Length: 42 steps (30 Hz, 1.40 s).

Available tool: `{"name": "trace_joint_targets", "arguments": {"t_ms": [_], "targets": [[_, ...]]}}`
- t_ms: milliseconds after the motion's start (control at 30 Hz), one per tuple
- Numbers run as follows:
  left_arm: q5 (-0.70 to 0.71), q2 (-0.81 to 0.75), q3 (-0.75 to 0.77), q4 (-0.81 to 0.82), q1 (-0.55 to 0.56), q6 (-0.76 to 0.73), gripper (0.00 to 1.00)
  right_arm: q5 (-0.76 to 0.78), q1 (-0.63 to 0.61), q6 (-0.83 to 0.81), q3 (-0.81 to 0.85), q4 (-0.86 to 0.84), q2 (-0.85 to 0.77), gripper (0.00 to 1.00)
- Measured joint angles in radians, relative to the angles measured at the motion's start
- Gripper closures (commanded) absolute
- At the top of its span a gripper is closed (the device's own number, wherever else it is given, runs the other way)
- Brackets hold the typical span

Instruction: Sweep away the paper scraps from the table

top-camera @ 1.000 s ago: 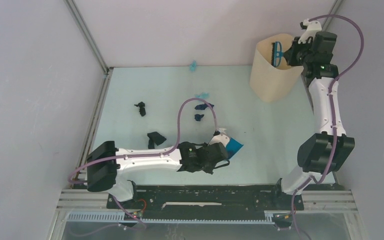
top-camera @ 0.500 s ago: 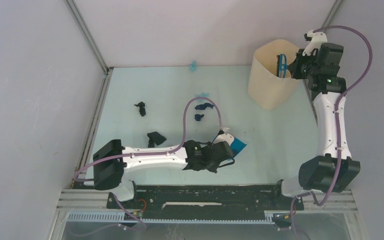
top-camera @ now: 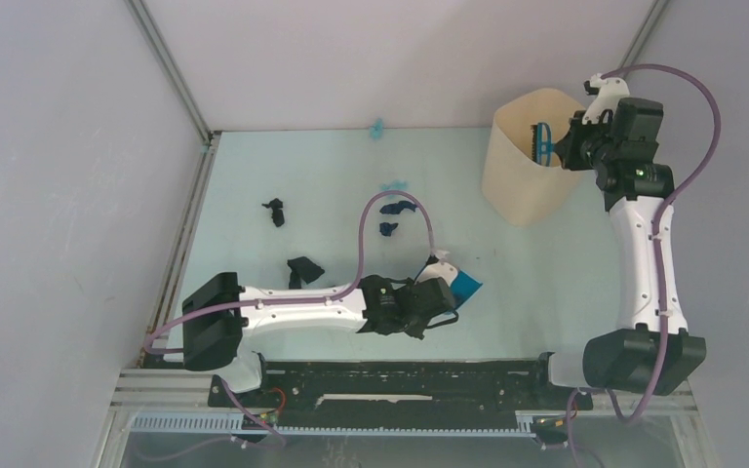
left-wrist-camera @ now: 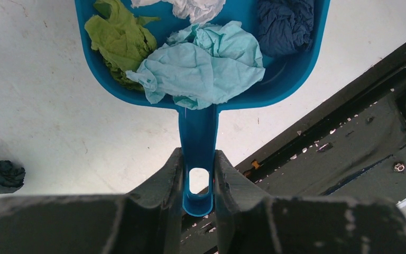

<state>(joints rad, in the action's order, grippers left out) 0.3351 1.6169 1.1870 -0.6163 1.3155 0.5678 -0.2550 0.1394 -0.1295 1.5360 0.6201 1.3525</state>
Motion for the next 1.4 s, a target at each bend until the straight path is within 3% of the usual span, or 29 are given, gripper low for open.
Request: {"name": "trace_joint_targets", "arguments": {"t_ms": [533, 733, 967, 1167, 1400], "targets": [[0.047, 0.0, 0.01, -0.055, 0.008, -0.014, 1.0, 0.001, -0.014, -0.007, -0.047, 0.073, -0.128, 1.0], [0.119, 0.018, 0.162, -0.141, -0.005, -0.073, 1.0, -0.051, 0.111, 0.01, 0.006, 0.097, -0.185, 1.0], [0.156, 0.072, 0.36, -0.216, -0.053, -0.152, 1.0, -0.098, 0.205, -0.015, 0.009, 0.198, -0.433, 1.0], [0.184, 0.087, 0.495, -0.269, -0.11, -0.201, 1.0, -0.097, 0.247, -0.1, -0.189, 0.298, -0.691, 1.0], [0.216, 0.167, 0.743, -0.308, -0.162, -0.25, 1.0, -0.111, 0.254, -0.211, -0.482, 0.433, -0.794, 1.0]]}}
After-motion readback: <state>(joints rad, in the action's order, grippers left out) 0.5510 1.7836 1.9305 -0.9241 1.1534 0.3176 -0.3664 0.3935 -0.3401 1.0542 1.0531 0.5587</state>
